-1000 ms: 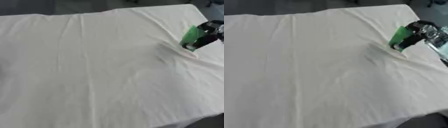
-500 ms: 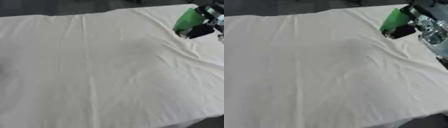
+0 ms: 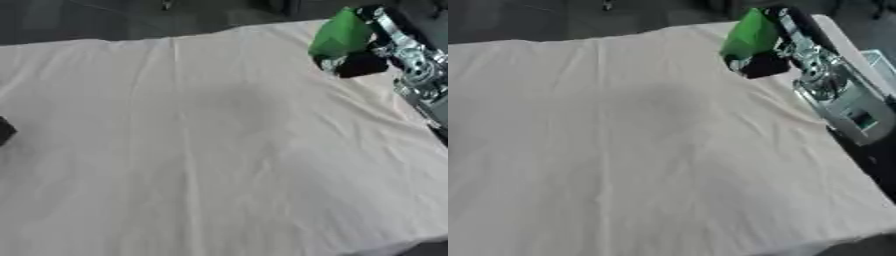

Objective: Pick up the objects with one hand, pass them to the other hand, and then place them into the box on the other side of the table.

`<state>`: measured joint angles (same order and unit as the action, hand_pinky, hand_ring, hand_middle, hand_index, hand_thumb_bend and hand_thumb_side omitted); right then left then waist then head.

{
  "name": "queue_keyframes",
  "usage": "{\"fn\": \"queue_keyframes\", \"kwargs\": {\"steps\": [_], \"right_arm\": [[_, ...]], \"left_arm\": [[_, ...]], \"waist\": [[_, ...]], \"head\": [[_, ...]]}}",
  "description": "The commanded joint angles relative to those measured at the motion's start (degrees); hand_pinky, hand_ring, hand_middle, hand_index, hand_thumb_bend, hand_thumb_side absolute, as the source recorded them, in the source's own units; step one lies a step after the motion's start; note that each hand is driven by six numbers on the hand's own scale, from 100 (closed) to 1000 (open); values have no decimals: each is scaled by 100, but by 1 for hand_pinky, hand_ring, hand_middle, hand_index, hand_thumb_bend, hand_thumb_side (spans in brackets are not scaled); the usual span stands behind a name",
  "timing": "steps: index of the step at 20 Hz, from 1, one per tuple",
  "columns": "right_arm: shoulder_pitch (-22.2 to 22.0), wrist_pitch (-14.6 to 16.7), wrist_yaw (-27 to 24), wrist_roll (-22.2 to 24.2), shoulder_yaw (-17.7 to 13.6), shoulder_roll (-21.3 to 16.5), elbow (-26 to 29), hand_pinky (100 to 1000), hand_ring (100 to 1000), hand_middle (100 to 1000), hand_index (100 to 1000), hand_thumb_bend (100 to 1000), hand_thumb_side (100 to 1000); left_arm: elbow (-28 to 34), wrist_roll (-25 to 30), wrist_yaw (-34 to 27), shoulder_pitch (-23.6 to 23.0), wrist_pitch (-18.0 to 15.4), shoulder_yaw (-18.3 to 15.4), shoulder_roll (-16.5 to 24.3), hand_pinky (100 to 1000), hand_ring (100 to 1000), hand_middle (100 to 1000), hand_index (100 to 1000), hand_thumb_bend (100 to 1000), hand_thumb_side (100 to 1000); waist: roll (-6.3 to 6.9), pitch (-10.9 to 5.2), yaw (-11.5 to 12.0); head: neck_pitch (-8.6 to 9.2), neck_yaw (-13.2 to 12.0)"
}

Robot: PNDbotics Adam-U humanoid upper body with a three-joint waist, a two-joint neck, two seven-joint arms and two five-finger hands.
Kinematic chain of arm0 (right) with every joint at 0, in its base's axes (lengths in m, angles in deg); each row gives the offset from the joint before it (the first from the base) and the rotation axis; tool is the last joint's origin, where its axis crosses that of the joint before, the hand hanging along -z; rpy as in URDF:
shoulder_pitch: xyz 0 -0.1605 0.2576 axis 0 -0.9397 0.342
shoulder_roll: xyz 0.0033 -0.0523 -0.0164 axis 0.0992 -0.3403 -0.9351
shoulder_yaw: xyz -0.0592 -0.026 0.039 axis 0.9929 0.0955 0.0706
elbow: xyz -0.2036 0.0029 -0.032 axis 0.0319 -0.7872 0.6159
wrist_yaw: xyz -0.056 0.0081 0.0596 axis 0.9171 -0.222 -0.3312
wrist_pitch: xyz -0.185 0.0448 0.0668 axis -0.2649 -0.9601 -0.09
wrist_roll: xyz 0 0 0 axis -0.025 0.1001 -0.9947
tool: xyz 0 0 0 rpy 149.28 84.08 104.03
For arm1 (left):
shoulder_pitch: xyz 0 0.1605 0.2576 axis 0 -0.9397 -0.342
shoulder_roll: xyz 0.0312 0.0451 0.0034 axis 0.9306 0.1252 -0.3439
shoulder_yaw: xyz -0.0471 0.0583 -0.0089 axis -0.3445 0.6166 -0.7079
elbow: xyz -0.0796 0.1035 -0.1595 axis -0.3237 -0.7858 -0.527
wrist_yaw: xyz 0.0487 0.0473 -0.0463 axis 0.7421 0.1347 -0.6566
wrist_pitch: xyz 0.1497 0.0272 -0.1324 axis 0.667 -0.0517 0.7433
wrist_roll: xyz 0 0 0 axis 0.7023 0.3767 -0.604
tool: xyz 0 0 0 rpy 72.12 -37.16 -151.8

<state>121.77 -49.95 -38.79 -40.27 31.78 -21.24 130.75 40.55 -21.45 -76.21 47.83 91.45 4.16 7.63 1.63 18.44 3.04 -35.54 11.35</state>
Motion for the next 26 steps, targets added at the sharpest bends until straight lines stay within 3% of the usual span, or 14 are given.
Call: {"fn": "queue_keyframes", "kwargs": {"steps": [1, 6, 12, 18, 26], "right_arm": [[192, 175, 263, -10, 66, 258, -1, 421, 525, 475, 646, 199, 100], [415, 436, 741, -12, 329, 753, -211, 431, 528, 477, 648, 212, 100], [624, 1071, 1384, -164, 633, 1264, -401, 425, 532, 483, 651, 231, 100], [776, 1663, 2351, -388, 886, 1694, -675, 457, 544, 490, 654, 232, 100], [940, 2058, 3334, -491, 1027, 2131, -1051, 498, 555, 497, 658, 243, 100]], "left_arm": [[103, 197, 80, 252, -27, 6, 340, 818, 816, 767, 707, 100, 724], [103, 576, 171, 648, 42, 219, 513, 811, 811, 761, 710, 100, 710], [103, 1116, 252, 1135, 247, 531, 630, 811, 809, 760, 729, 100, 717], [103, 1762, 264, 1696, 869, 994, 636, 815, 814, 764, 762, 100, 767], [103, 2429, 217, 2384, 1671, 1562, 464, 825, 835, 785, 792, 100, 866]], "waist": [[11, -203, -15], [37, -246, -16], [71, -298, 4], [117, -360, 72], [171, -390, 194]], "head": [[50, -54], [46, -127], [2, -156], [-29, -188], [-84, -170]]}}
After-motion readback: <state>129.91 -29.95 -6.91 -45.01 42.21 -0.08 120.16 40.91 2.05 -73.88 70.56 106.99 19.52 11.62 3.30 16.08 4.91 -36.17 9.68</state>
